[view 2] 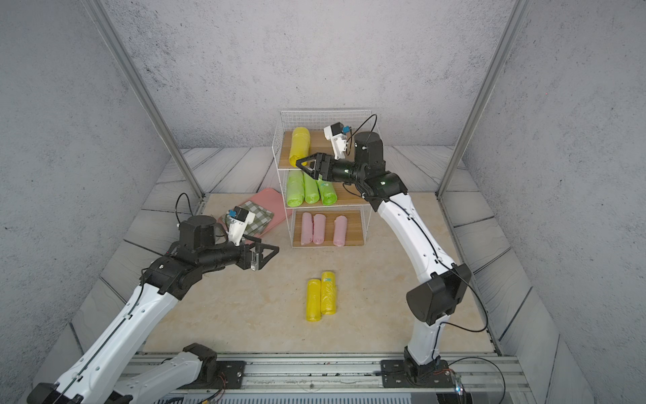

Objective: Sort the rolls of trash bags by color and place them on the shelf
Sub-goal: Place the roll of trash bags on the shelf, then pick up the roll of trash bags from the center of the board.

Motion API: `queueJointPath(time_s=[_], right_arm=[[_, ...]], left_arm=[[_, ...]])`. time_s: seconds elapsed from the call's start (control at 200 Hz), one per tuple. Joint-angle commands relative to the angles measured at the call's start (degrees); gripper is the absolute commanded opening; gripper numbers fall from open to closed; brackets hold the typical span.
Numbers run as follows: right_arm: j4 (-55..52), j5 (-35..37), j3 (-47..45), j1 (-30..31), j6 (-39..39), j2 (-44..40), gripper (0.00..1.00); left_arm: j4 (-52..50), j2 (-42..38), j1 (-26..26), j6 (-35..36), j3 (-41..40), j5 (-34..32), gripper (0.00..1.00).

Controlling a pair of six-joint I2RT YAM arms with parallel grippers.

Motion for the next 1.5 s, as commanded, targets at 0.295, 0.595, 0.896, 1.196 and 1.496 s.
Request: queueJointPath(time_s=[0.295,0.595,0.896,1.196,1.496], right_arm=[[-6.82,1.53,-13.07,0.14,-10.08,-14.78,0.77],[-11.75,7.67,-29.53,1.98,-14.09,-25.98,0.76],[-15.77,17.82,-46.17,4.48,-12.8,-32.89,0.73],[-14.29,23.71,-60.61,7.02,-5.93,-33.99,0.7],[-8.05,23.66,-71.01,8.64,0.99,-32.23,0.7]], left_arm=[[-0.29,-1.82,0.28,0.16,1.15,4.03,0.97],[-4.03,-3.68,0.1,1.63,-0.6,5.91,0.97],[-6.93,-3.99,-0.9,1.47,-3.24,3.39,0.97],[-6.23,-4.05,-2.32,-0.4,-7.14,1.71,0.97],[-4.46,-3.2,-4.12,-3.83,-11.89,-1.35,0.97]])
